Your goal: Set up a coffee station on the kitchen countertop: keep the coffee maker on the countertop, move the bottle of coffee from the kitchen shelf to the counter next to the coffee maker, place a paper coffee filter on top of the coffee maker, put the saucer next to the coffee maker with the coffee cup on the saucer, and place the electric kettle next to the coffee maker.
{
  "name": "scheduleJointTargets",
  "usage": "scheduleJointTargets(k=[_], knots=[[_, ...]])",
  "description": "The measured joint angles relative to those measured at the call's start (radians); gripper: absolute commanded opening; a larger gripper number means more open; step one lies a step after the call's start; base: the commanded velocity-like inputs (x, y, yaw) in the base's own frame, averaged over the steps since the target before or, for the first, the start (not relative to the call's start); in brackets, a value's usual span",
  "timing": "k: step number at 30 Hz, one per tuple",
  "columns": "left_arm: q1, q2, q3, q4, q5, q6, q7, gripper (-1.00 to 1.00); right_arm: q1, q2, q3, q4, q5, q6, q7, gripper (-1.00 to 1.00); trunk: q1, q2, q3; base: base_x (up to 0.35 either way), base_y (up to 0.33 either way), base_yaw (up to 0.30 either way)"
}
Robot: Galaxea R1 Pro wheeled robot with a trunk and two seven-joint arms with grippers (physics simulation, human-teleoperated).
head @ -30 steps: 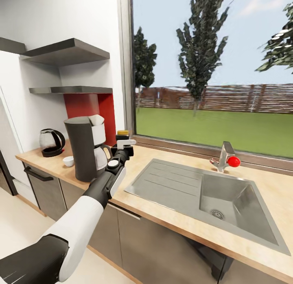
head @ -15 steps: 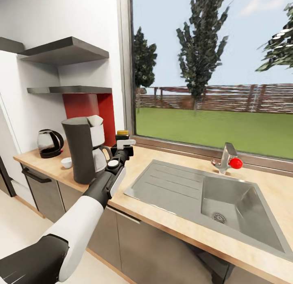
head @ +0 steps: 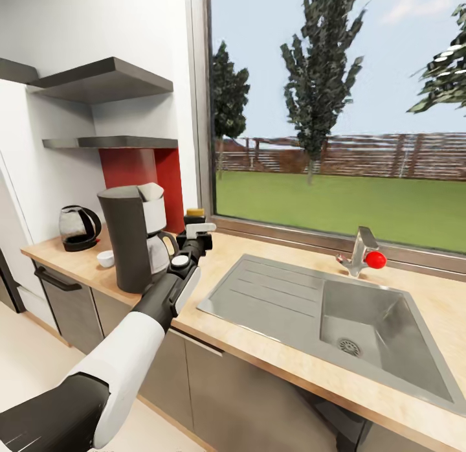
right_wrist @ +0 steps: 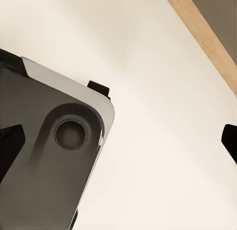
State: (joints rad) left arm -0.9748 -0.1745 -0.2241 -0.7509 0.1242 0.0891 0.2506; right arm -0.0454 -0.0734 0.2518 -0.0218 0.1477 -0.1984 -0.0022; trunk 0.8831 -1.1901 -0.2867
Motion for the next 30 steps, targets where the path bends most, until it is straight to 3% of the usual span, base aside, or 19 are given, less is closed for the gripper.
scheduleJointTargets(k=[30], knots=[[0.000, 0.000, -0.002, 0.014, 0.000, 0.012, 0.001, -1.00, 0.000, 0.000, 0.000, 0.000, 0.000, 0.000, 0.000, 1.00, 0.000, 0.000, -0.037, 0.000, 0.000, 0.000]])
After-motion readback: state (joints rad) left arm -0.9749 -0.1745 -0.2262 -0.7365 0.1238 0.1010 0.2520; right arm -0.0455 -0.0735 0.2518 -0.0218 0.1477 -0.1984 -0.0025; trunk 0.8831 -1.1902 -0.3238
